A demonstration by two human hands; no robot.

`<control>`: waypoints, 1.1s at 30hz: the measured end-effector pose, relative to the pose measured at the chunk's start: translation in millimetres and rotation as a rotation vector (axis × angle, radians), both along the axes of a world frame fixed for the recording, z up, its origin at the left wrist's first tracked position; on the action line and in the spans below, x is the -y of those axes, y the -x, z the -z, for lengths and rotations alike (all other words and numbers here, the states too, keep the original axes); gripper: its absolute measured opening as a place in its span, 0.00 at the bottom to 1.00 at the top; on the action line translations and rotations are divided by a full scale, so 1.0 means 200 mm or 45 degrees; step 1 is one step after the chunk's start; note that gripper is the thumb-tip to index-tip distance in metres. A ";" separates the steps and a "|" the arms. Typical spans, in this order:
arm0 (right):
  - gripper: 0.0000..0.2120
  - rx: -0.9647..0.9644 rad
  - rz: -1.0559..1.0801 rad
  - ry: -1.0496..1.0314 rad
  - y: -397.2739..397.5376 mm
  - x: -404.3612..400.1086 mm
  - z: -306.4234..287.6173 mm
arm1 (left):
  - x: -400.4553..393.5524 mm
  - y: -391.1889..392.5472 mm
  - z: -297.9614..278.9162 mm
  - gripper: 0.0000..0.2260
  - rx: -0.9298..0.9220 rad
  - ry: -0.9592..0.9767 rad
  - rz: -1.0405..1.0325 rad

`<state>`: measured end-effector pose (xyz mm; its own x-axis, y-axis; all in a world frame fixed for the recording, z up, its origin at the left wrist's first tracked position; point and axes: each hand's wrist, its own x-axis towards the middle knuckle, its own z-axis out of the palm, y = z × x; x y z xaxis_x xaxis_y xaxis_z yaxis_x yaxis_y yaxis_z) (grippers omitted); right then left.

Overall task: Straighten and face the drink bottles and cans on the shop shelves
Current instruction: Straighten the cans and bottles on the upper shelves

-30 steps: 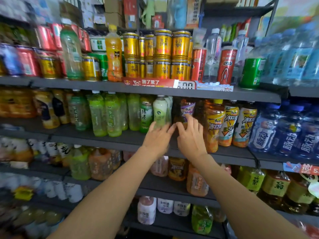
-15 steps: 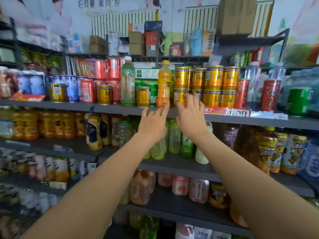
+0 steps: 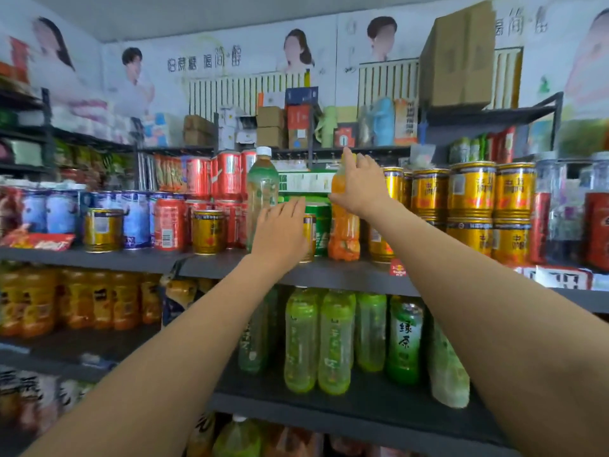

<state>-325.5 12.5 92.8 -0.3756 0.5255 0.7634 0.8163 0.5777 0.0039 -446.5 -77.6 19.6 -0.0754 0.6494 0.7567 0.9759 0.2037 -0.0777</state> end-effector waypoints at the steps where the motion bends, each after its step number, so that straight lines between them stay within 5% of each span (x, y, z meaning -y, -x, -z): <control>1: 0.44 0.001 0.023 -0.016 0.03 -0.03 -0.03 | -0.03 0.02 -0.01 0.27 -0.002 0.015 -0.004; 11: 0.37 -0.050 0.225 -0.055 0.23 -0.17 -0.12 | -0.20 0.16 0.04 0.27 -0.074 0.033 0.058; 21: 0.35 -0.366 0.008 -0.013 0.34 0.07 -0.01 | -0.02 0.18 0.04 0.30 -0.027 0.034 0.248; 27: 0.28 -0.256 0.147 -0.270 0.37 0.41 -0.01 | 0.26 0.32 -0.02 0.30 0.156 -0.092 0.431; 33: 0.26 -0.371 -0.017 -0.385 0.63 0.98 -0.19 | 0.59 0.49 -0.07 0.38 0.735 -0.253 0.769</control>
